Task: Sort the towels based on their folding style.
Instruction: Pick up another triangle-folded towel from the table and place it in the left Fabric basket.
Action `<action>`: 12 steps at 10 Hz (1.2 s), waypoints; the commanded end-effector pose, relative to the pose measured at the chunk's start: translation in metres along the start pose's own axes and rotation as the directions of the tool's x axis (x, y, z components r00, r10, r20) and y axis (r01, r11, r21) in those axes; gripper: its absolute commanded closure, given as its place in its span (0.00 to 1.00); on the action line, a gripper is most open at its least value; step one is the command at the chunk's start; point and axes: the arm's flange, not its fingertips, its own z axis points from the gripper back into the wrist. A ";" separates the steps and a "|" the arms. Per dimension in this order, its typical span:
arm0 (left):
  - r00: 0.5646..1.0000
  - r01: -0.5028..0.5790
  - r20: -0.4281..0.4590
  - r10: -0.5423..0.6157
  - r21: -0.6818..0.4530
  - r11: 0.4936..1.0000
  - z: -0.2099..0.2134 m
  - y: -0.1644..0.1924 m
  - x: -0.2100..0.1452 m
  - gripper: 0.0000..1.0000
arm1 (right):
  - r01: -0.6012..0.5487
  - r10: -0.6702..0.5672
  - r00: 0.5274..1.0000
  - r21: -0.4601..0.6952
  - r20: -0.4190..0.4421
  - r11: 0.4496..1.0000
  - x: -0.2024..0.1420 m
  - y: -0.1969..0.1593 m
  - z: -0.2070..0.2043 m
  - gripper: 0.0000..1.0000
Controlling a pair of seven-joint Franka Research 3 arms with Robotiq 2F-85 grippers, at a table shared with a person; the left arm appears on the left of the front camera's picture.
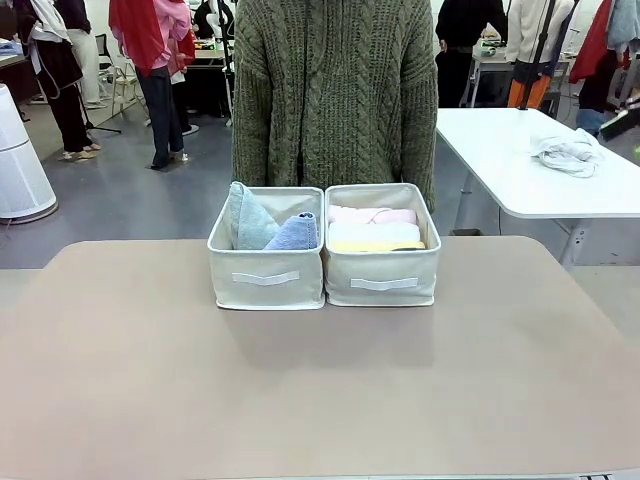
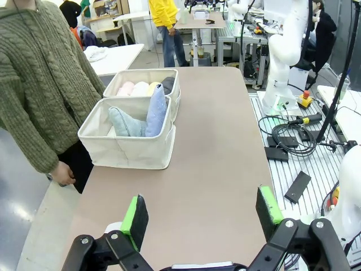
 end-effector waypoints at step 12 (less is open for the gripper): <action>1.000 0.002 0.004 -0.002 0.002 1.000 0.000 -0.002 0.001 0.00 | -0.045 0.054 0.984 -0.058 0.167 0.997 -0.012 0.018 0.041 0.00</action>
